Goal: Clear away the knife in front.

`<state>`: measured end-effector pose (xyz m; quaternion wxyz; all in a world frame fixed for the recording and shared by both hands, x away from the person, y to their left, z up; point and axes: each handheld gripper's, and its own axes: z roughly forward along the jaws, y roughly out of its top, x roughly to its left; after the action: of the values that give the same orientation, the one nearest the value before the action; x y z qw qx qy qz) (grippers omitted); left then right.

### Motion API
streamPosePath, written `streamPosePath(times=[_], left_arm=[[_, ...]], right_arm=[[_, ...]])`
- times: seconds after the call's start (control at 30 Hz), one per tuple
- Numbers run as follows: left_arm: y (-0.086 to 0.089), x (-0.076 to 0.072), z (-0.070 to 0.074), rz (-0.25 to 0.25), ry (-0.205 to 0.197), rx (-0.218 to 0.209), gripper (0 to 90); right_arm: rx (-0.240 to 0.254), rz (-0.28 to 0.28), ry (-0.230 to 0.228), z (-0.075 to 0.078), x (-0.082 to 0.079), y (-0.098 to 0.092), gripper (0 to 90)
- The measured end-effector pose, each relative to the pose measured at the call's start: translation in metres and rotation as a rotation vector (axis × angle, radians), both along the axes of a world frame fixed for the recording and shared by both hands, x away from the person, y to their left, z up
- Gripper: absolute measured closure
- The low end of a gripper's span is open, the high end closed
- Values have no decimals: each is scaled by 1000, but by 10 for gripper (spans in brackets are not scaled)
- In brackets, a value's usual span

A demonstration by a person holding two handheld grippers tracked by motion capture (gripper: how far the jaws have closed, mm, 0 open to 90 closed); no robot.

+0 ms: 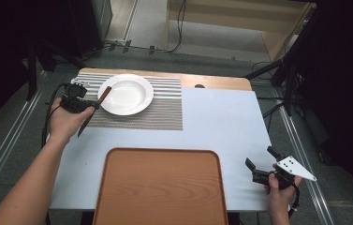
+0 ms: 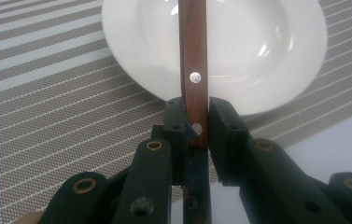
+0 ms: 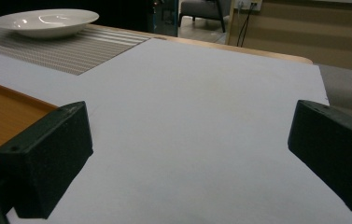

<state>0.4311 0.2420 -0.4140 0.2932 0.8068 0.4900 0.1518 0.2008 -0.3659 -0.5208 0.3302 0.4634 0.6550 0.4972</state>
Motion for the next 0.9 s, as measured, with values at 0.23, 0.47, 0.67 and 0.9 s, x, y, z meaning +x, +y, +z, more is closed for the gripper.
streamPosePath(times=[0.23, 0.47, 0.67, 0.9], left_arm=[[-8, -13, -1, -26, -8, -2, 766], [-15, -27, -1, -51, -13, -10, 766], [-23, -40, -4, -70, -16, -14, 766], [-31, -53, -3, -97, -20, -20, 766]], right_arm=[[1, 0, 3, 0, 0, 0, 0], [-1, 3, 0, 0, 0, 0, 0], [-2, 5, 1, 0, 0, 0, 0], [-2, 5, 0, 0, 0, 0, 0]])
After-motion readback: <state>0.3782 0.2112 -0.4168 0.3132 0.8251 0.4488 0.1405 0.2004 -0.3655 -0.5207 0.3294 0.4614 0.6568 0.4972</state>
